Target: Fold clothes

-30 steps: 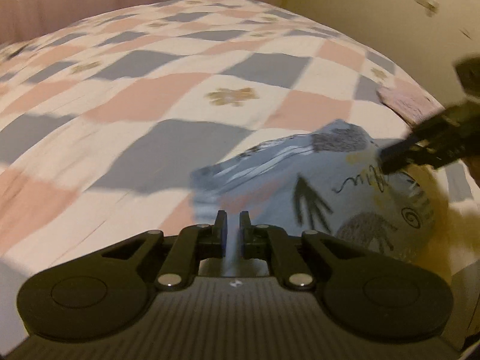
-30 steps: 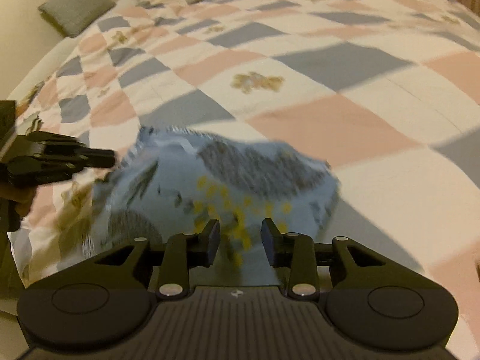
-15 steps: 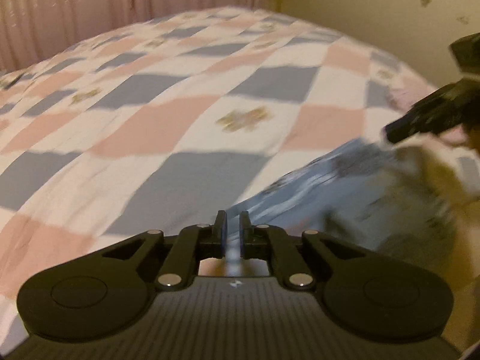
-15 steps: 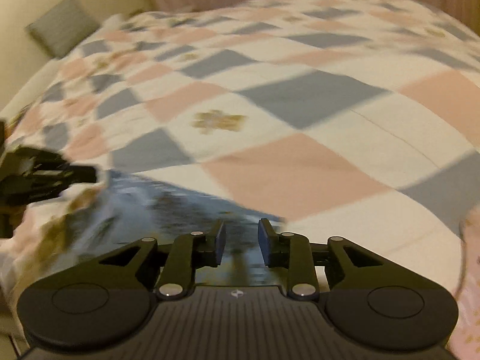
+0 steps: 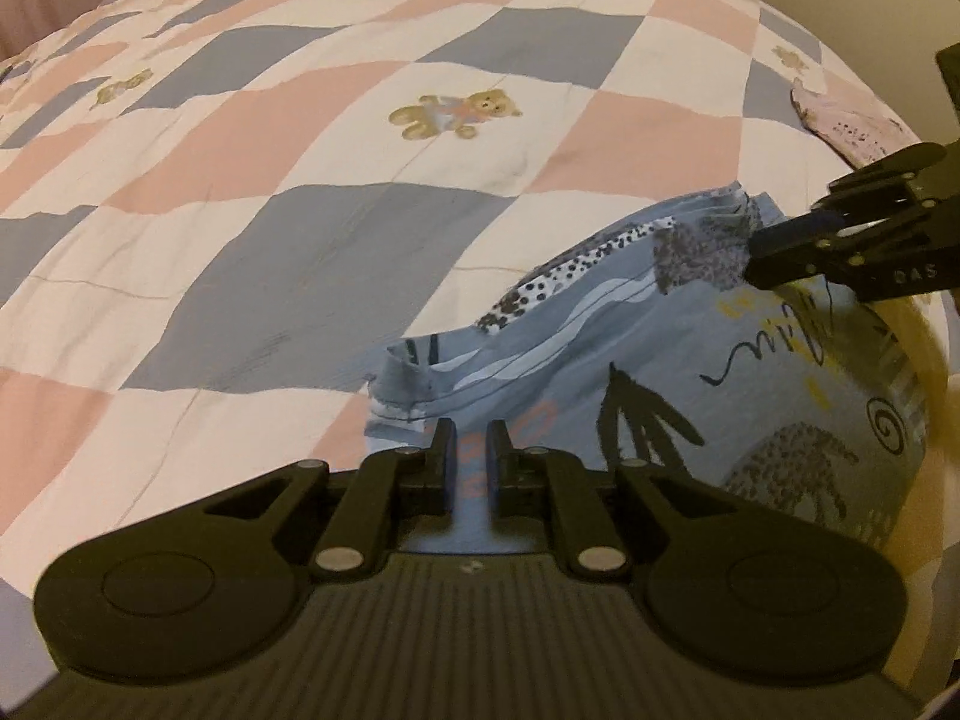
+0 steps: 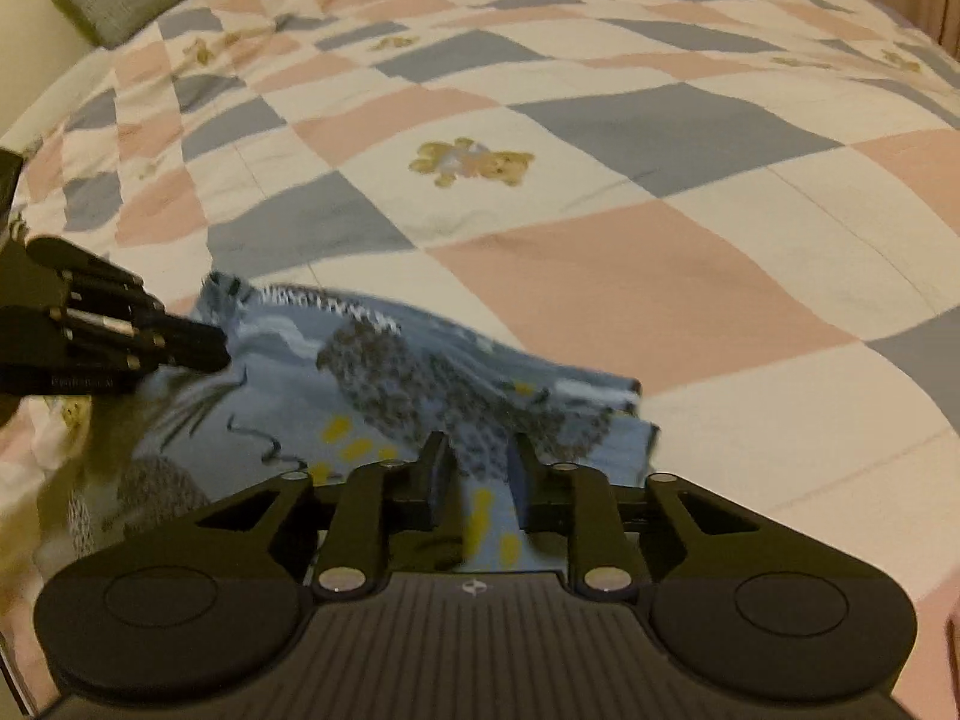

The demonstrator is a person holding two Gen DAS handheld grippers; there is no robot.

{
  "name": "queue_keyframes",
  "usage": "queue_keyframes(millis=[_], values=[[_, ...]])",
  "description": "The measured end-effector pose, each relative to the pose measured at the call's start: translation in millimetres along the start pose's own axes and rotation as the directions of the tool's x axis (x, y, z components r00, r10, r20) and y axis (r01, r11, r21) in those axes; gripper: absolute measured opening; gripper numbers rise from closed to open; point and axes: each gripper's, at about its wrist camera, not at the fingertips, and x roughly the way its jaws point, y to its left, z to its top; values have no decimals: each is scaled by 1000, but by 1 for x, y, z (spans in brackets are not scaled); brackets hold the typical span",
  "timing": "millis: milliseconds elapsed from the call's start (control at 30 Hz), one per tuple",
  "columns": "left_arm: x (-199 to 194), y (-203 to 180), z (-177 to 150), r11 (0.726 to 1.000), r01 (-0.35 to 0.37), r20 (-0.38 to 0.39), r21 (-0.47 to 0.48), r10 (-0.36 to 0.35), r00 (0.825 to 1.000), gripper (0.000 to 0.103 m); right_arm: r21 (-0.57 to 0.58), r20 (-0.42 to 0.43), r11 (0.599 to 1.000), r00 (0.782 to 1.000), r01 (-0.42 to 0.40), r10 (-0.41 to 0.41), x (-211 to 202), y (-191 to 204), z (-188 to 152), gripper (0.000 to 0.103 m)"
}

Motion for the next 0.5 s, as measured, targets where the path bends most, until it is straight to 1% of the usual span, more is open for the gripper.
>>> queue_keyframes(millis=[33, 100, 167, 400, 500], values=[[0, 1, 0, 1000, 1, -5, 2, -1, 1000, 9, 5, -7, 1000, 1000, 7, -7, -1, 0, -1, 29], [-1, 3, -1, 1000, 3, -10, 3, -3, 1000, 9, 13, -20, 999, 999, 29, -29, -2, -1, -2, 36], [-2, 3, -2, 1000, 4, -13, 13, -4, 1000, 9, 19, -28, 998, 998, 53, -53, -5, -1, -3, 39], [-4, 4, -3, 999, 15, -17, 29, -14, 1000, 9, 44, -46, 994, 994, 104, -102, -20, -6, -11, 41], [-14, 5, -5, 999, -13, -3, 40, 14, 1000, 10, 39, -38, 992, 992, 121, -120, -37, -2, -16, 42]])
